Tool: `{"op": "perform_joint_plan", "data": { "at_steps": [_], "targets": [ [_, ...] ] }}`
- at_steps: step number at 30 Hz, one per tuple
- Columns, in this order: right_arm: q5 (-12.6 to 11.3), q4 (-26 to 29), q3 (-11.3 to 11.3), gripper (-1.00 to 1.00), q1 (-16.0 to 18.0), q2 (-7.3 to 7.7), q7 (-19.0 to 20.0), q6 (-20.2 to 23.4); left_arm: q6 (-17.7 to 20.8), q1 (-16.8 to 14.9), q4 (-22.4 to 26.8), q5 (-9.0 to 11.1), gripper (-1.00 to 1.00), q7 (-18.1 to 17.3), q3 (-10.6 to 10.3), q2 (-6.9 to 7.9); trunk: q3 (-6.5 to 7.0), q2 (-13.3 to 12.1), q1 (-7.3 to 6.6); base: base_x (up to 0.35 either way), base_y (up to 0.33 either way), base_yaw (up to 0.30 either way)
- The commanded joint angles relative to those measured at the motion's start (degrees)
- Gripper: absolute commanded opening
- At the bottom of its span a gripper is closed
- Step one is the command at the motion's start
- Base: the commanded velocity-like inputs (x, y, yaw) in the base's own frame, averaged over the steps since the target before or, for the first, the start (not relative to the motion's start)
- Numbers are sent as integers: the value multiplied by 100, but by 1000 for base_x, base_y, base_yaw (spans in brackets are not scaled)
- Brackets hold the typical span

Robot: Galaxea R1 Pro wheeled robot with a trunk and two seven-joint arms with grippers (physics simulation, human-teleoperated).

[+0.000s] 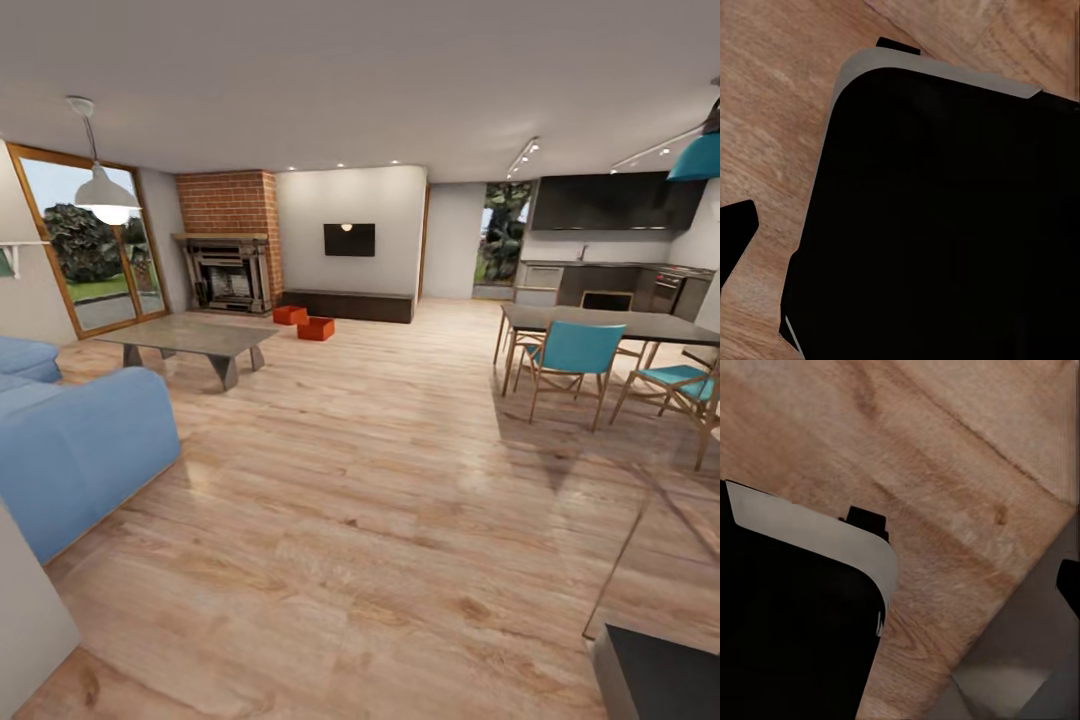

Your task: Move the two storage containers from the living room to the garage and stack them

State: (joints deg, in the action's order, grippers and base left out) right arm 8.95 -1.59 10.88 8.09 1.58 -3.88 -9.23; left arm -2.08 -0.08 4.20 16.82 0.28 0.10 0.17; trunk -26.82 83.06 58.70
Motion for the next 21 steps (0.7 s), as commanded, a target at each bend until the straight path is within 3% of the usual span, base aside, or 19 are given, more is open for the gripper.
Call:
{"op": "perform_joint_plan", "data": {
  "at_steps": [1, 21],
  "targets": [
    [58, -19, 10, 100, 6, -4, -34, -22, -11, -1, 2, 23, 100, 1, -5, -2, -5, 2, 3, 326, 0, 0],
    [55, -17, 2, 100, 6, -27, -42, -13, 51, -1, 2, 14, 100, -2, -28, -8, -5, 2, 3, 326, 0, 0]
  ]
}}
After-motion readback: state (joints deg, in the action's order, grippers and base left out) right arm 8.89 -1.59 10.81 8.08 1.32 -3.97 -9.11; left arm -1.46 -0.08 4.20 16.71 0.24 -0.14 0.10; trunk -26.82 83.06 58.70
